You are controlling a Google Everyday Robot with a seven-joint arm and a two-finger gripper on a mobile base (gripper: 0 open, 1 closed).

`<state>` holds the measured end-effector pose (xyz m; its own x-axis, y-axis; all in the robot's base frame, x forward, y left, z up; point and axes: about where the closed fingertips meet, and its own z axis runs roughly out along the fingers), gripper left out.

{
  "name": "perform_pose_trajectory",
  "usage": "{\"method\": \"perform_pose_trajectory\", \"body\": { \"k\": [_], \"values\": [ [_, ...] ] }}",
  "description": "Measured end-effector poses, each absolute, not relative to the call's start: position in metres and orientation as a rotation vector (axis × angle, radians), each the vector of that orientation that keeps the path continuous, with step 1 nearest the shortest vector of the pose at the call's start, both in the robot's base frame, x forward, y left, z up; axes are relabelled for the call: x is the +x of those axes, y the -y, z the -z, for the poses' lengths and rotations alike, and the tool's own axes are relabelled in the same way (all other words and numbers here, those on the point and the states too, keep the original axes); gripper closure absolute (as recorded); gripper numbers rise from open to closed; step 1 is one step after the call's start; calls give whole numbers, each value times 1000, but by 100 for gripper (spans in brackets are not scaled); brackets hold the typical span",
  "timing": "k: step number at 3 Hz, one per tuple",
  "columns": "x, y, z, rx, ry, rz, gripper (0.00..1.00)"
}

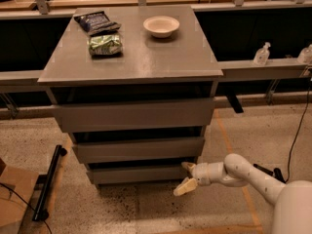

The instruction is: Open bottom drawer

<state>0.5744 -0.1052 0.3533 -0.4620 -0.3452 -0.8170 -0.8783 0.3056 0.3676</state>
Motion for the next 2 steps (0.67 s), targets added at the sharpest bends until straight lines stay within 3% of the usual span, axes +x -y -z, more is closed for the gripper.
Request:
{"method": "perform_pose_trajectory", "body": {
  "k": [2],
  "values": [
    [595, 107, -335, -983, -1946, -1065, 0]
  ]
}}
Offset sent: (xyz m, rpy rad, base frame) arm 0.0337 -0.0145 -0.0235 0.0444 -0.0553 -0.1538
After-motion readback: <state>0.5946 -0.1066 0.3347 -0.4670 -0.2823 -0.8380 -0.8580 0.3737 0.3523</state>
